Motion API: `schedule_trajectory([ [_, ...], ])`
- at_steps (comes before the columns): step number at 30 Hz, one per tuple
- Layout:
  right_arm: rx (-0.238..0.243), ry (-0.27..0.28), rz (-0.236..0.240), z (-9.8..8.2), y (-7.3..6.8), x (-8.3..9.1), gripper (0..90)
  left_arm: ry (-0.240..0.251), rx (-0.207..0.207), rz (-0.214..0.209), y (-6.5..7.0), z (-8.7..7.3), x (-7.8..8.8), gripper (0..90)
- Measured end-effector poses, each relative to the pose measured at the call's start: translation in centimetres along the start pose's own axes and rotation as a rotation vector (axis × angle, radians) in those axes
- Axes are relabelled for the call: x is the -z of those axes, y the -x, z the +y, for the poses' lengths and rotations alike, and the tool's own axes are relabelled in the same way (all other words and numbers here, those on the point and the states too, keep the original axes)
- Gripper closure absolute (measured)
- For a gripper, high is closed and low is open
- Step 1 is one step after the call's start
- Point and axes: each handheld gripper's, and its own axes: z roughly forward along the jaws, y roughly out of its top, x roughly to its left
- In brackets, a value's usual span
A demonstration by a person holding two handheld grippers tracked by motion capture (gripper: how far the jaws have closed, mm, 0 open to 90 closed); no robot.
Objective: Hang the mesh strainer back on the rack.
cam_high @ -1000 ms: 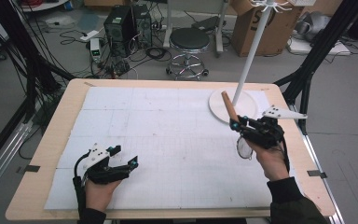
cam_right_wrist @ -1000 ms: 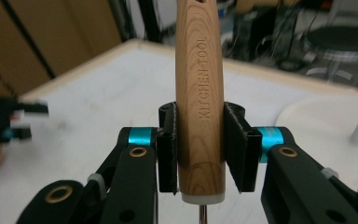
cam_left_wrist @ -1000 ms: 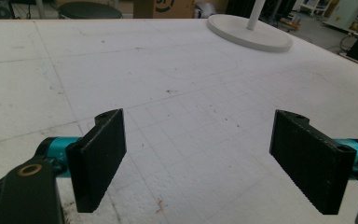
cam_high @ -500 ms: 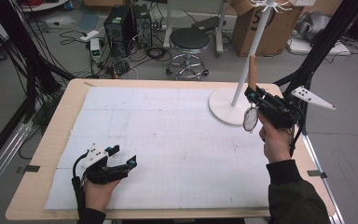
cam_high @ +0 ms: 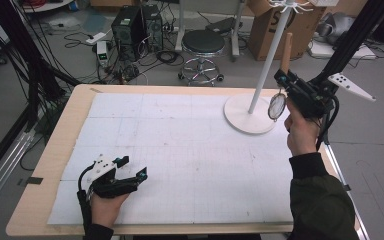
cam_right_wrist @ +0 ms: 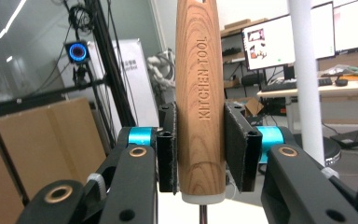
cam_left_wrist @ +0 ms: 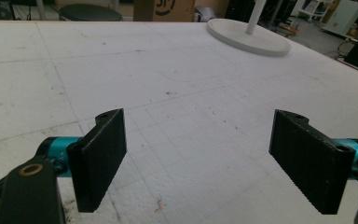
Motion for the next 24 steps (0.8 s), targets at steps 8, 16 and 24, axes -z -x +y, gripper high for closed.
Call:
schedule_trajectory([
  [8, -0.025, 0.045, -0.062, 1.9, 1.5, -0.9, 68.0, 0.004, 0.011, -0.013, 0.1, -0.1, 0.1, 19.5],
  [16, -0.037, 0.057, -0.107, 3.8, 3.6, -2.1, 67.9, -0.005, 0.008, -0.009, 0.2, -0.1, 0.0, 19.9],
  [24, -0.043, 0.044, -0.105, 4.1, 4.5, -3.2, 68.0, -0.013, 0.016, -0.003, 0.1, -0.2, -0.3, 20.0],
])
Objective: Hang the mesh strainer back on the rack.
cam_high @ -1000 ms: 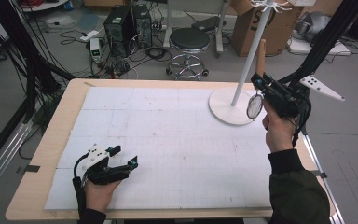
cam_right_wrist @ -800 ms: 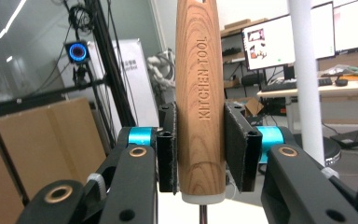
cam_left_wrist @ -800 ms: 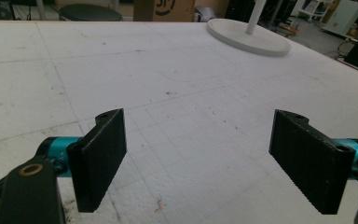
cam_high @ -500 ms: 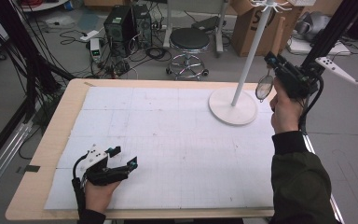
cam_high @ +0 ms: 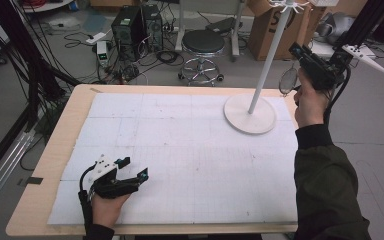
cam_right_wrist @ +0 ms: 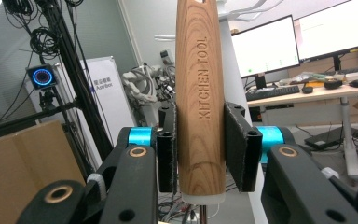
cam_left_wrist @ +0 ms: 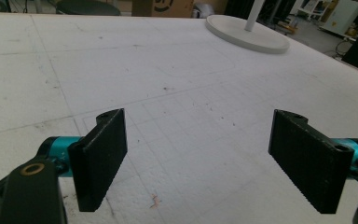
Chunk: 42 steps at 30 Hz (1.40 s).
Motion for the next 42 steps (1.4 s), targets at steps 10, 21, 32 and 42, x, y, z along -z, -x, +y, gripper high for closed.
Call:
schedule_trajectory([
  [10, 0.013, -0.027, -0.031, 0.6, 0.3, -0.8, 67.9, -0.002, -0.006, -0.009, 0.0, 0.0, -0.2, 20.0],
  [21, 0.018, -0.039, -0.053, -0.1, 0.5, -1.8, 67.9, -0.004, -0.011, -0.014, 0.2, 0.0, -0.2, 20.1],
  [32, 0.025, -0.067, -0.061, -0.7, 0.6, -2.5, 67.5, -0.003, -0.018, -0.016, 0.2, 0.1, -0.2, 20.1],
  [42, -0.025, -0.076, -0.067, -1.2, 1.4, -3.1, 50.1, 0.003, -0.020, -0.016, 0.2, 0.2, -0.1, 20.2],
])
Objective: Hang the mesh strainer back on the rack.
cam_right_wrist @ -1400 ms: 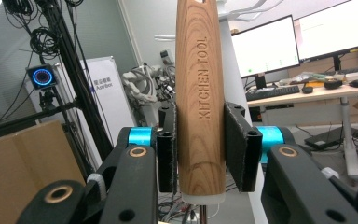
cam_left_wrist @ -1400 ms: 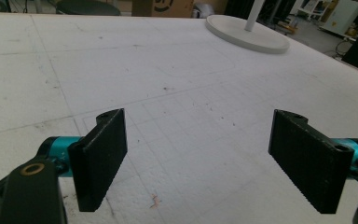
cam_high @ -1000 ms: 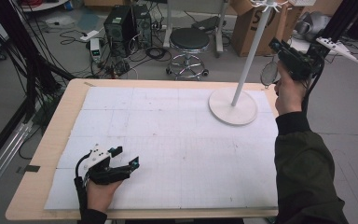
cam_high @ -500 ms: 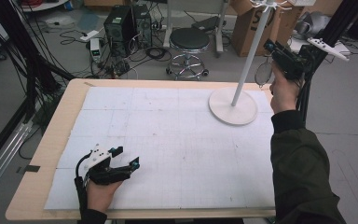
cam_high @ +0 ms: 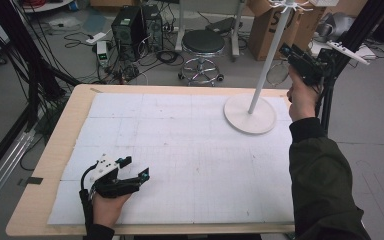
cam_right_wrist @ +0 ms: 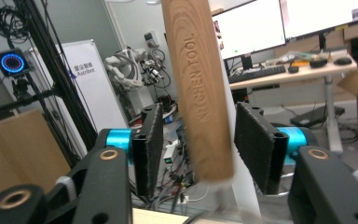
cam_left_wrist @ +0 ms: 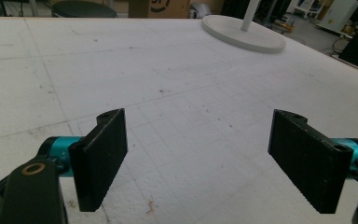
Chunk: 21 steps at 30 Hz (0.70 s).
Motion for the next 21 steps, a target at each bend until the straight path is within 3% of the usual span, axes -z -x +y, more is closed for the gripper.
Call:
schedule_trajectory([
  [3, -0.010, -0.018, -0.006, -0.1, 0.1, 0.1, 40.3, -0.001, -0.004, -0.002, 0.1, 0.0, 0.0, 20.2],
  [7, 0.030, -0.052, -0.019, -0.4, -0.2, 0.7, 27.8, 0.004, -0.006, -0.005, 0.2, 0.1, -0.1, 20.2],
  [11, 0.056, -0.048, 0.006, -0.7, -0.7, 1.7, 25.9, 0.006, -0.013, -0.008, 0.5, 0.2, -0.1, 20.2],
  [14, 0.064, -0.068, 0.033, -1.4, -1.0, 2.5, 19.0, 0.009, -0.019, -0.012, 0.7, 0.2, -0.1, 20.2],
  [21, 0.089, -0.098, 0.072, -4.5, -2.0, 5.1, 16.6, 0.038, -0.024, -0.016, 1.0, 0.7, 0.4, 20.1],
])
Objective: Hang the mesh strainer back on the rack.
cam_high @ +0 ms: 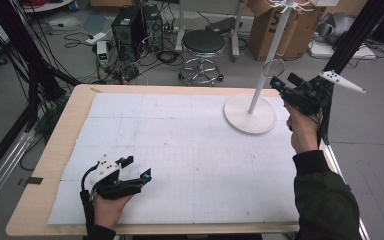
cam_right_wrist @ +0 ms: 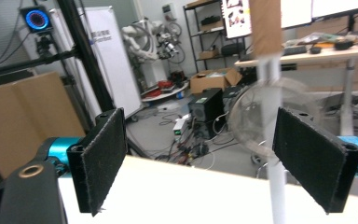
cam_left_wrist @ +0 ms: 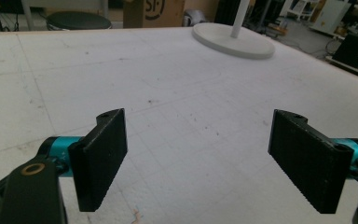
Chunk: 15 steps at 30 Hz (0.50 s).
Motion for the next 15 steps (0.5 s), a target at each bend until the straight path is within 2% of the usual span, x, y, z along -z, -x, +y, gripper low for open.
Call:
schedule_trajectory([
  [8, 0.005, -0.048, 0.030, -3.0, -1.7, 1.0, 16.5, 0.002, -0.004, -0.003, 0.3, 0.0, 0.0, 20.0],
  [13, 0.046, -0.092, 0.044, -4.5, -2.8, 1.1, 16.1, 0.000, 0.001, -0.011, 0.3, -0.1, -0.2, 20.0],
  [15, 0.048, -0.100, 0.048, -5.1, -3.0, 1.3, 16.1, 0.001, 0.000, -0.018, 0.3, -0.1, -0.2, 20.0],
])
